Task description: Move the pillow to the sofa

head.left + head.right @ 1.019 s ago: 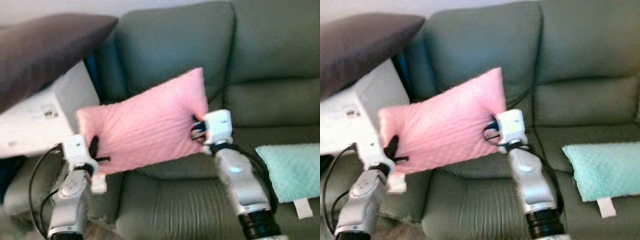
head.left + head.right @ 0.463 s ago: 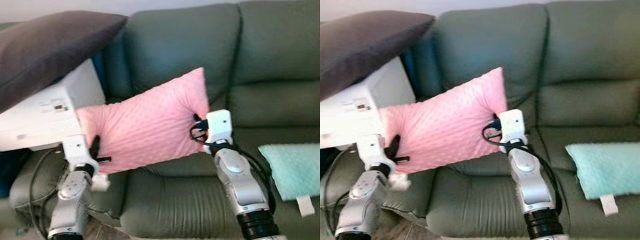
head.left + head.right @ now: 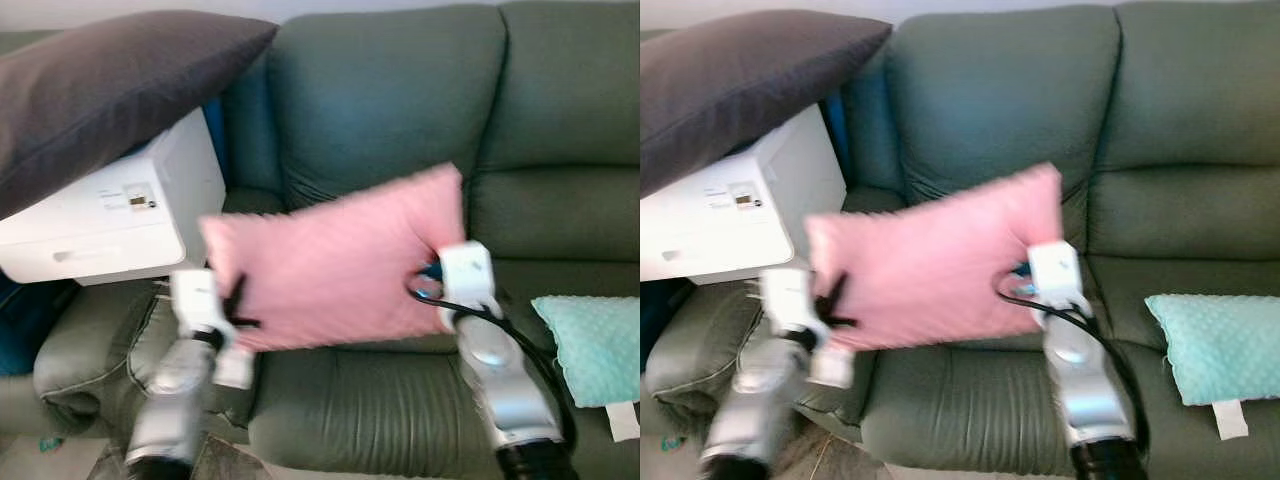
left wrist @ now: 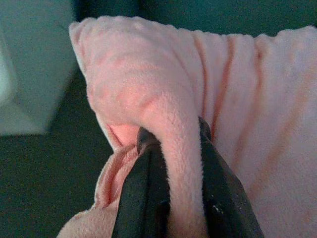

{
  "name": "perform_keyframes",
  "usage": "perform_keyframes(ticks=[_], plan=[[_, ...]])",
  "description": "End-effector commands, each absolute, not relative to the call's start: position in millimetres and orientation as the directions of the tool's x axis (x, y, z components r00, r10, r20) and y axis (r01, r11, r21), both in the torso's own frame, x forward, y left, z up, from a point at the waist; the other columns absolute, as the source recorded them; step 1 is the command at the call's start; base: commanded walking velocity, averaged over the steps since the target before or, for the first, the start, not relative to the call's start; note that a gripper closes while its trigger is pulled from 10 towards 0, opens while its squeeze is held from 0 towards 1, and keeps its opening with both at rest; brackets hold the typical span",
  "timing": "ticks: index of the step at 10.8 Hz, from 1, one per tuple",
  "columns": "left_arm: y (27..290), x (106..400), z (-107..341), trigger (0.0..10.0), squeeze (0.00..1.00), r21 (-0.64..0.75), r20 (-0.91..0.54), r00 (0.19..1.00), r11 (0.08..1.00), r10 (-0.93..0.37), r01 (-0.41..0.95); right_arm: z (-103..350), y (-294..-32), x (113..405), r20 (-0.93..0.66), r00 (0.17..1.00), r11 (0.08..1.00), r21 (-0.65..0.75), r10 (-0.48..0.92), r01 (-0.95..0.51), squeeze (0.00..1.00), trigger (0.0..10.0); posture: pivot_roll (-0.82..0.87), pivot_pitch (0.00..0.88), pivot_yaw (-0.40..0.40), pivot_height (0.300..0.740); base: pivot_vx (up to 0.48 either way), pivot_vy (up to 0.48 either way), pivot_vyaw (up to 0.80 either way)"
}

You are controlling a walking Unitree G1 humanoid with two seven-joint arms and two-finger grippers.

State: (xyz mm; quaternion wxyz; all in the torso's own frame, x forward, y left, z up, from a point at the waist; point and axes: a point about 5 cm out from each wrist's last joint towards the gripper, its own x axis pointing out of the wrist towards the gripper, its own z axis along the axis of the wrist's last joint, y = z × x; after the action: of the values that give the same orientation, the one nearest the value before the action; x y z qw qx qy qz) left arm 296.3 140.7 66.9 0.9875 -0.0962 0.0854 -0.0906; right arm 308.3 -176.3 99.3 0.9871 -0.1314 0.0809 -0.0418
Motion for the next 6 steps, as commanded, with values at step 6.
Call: perform_keyframes(ticks=[6], plan=[[101,304,53,10.0,0.00,-0.222,-0.170,0.916,0.920,-0.364,0.324,87,-195,288,-0.185,0.968,0.958,-0.261,-0.171,0.119,0.00,10.0,-0.28,0.059,0.143,0.740,0.000,0.000,0.00]])
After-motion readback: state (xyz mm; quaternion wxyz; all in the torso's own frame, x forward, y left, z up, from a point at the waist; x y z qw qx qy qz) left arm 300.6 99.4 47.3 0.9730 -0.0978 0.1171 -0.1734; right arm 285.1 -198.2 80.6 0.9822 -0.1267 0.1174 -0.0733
